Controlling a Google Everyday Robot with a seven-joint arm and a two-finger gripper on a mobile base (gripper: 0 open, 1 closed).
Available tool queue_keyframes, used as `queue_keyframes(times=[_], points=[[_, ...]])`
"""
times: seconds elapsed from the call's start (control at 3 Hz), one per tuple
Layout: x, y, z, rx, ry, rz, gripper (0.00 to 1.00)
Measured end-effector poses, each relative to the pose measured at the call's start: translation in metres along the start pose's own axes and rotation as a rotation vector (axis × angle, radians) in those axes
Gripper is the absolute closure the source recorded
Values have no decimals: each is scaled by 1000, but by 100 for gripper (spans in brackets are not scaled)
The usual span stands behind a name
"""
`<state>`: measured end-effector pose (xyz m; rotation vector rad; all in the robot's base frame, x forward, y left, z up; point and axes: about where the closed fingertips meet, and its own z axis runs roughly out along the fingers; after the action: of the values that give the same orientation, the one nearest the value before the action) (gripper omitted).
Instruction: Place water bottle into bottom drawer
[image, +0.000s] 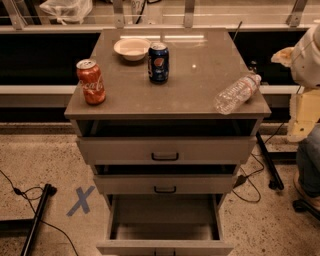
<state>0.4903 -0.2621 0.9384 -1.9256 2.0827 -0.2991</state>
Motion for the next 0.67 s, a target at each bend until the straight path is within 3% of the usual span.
queue_keyframes(times=[0.33,0.67], points=[[-1,-1,1,1,0,-81,0],[-2,-1,3,-3,1,-94,0]])
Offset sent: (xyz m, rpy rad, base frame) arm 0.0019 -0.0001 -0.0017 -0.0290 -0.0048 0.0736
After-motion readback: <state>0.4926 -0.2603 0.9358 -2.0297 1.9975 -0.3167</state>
